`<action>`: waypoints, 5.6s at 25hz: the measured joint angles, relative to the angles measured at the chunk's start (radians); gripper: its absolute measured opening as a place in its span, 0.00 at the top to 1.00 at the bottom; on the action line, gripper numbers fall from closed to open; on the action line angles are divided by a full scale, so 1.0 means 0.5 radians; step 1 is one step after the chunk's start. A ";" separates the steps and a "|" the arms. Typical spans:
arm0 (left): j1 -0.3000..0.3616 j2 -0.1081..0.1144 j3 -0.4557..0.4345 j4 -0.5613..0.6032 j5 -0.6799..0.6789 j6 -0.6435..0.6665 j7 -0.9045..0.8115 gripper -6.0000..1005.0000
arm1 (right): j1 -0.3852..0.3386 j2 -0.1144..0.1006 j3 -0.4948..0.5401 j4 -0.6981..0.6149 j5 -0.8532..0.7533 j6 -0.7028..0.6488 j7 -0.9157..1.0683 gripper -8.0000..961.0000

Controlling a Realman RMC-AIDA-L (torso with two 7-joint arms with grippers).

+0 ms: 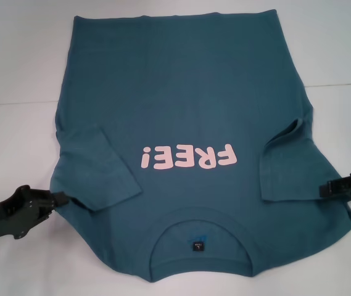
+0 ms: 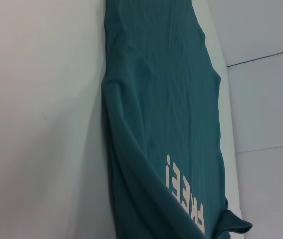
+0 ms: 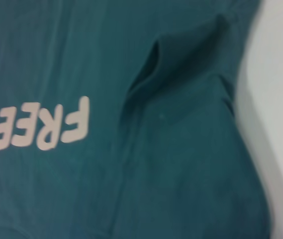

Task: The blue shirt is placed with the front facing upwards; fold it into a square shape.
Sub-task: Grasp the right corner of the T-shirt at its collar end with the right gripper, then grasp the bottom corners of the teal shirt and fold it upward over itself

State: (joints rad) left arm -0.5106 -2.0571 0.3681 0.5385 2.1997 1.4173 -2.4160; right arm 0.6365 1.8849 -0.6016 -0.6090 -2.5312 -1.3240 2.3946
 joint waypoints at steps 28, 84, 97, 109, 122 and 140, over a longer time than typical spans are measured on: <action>0.013 -0.003 -0.006 0.000 -0.011 -0.011 0.003 0.95 | 0.007 -0.030 -0.033 -0.002 -0.032 -0.034 0.044 0.31; 0.044 0.015 0.101 0.182 0.104 0.308 -0.011 0.95 | 0.028 0.010 -0.113 -0.347 -0.175 -0.378 0.120 0.97; 0.086 -0.004 0.213 0.497 0.423 0.751 -0.032 0.95 | -0.036 0.012 -0.127 -0.512 -0.186 -0.730 0.100 0.97; 0.117 -0.013 0.268 0.600 0.702 1.013 -0.006 0.95 | -0.193 0.083 -0.143 -0.697 -0.302 -1.082 0.029 0.96; -0.069 0.035 0.269 0.498 0.275 1.112 -0.033 0.95 | -0.140 0.068 0.068 -0.711 0.173 -1.089 -0.057 0.95; -0.670 0.052 0.288 0.025 0.134 -0.366 -0.225 0.95 | -0.053 0.130 0.125 -0.469 0.548 0.004 0.118 0.94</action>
State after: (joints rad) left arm -0.8456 -2.0309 0.5122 0.5508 2.2666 1.2341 -2.5286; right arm 0.6101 1.9501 -0.5389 -0.8433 -2.2572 -1.3219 2.4535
